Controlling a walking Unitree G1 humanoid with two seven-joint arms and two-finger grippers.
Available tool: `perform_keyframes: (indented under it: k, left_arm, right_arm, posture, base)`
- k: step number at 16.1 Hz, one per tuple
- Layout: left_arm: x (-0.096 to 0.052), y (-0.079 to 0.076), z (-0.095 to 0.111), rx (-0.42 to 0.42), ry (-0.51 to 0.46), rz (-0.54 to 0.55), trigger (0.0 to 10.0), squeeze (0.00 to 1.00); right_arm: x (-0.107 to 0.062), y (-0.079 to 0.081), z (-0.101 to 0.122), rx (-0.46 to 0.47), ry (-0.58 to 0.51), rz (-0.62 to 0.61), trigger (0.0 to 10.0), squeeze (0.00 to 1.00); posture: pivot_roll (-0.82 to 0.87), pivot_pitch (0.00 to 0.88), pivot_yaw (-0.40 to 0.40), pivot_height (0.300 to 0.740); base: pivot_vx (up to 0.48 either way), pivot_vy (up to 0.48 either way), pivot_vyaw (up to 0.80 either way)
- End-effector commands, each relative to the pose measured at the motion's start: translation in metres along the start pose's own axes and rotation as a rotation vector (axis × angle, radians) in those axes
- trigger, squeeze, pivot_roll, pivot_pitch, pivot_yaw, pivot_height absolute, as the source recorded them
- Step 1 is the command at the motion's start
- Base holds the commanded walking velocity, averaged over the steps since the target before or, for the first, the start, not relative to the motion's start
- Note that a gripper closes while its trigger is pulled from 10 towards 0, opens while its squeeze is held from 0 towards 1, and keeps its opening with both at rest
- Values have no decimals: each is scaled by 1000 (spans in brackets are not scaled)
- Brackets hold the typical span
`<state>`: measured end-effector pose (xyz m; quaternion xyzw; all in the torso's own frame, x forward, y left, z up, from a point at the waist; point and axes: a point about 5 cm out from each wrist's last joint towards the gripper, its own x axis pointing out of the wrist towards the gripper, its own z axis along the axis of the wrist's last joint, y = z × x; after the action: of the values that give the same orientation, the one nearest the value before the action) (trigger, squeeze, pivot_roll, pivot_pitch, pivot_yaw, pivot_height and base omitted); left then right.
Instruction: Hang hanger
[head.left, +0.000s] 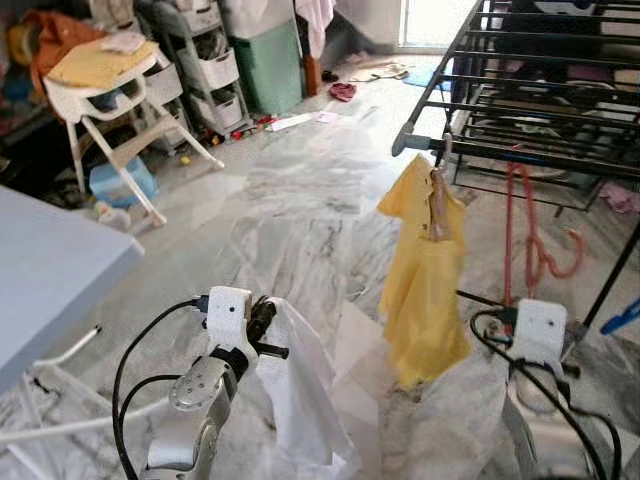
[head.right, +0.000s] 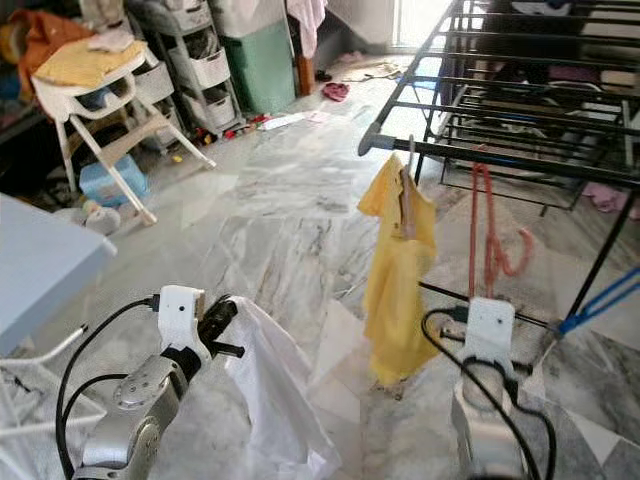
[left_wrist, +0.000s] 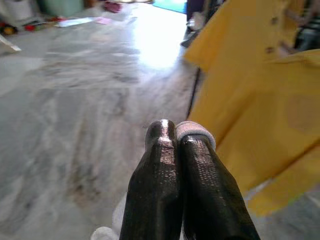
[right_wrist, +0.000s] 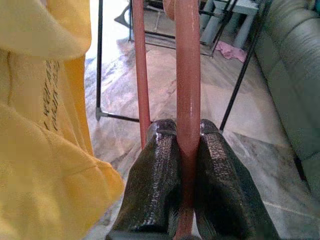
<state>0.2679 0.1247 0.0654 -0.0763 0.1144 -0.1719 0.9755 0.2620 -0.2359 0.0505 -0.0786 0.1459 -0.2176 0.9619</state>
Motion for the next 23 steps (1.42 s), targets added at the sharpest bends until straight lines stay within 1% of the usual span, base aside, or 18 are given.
perform_keyframes:
  k: [1, 2, 5, 8, 10, 15, 16, 19, 23]
  left_arm:
    - [1, 2, 6, -3, -31, -14, 10000, 0]
    - [1, 0, 8, -26, -42, -43, 10000, 0]
    - [3, 0, 7, -51, -48, -55, 10000, 0]
    - [2, 0, 5, -63, -54, -67, 10000, 0]
    - [2, -1, 4, -65, -52, -73, 10000, 0]
    - [1, -3, 2, -74, -53, -76, 10000, 0]
    - [2, -2, 1, -63, -48, -69, 10000, 0]
    - [3, -1, 1, -61, -49, -69, 10000, 0]
    - [3, -4, -1, -54, -40, -80, 10000, 0]
  right_arm:
    - [-4, 5, 5, 19, -7, 23, 10000, 0]
    - [-6, 6, 3, 24, -5, 25, 10000, 0]
    - [-11, 10, 3, 28, 16, 50, 10000, 0]
    - [-14, 13, 8, 19, 26, 84, 10000, 0]
    - [-14, 15, 8, 15, 30, 95, 10000, 0]
    - [-16, 20, 10, 7, 45, 128, 10000, 0]
    - [-16, 21, 10, 7, 47, 131, 10000, 0]
    - [-13, 19, 13, 21, 60, 120, 10000, 0]
    - [-13, 21, 14, 18, 64, 122, 10000, 0]
  posture:
    - [-160, 20, 149, 740]
    - [-162, 19, 148, 740]
    - [-162, 15, 145, 740]
    - [-160, 13, 138, 740]
    - [-159, 13, 134, 740]
    - [-160, 16, 124, 740]
    - [-161, 16, 123, 740]
    - [-162, 17, 124, 740]
    - [-163, 21, 125, 740]
  base:
    - [0, 0, -712]
    - [0, 0, -719]
    - [0, 0, -758]
    - [0, 80, -140]
    - [257, 0, 0]
    - [295, 261, 0]
    - [304, 262, 0]
    - [305, 269, 0]
    - [311, 263, -800]
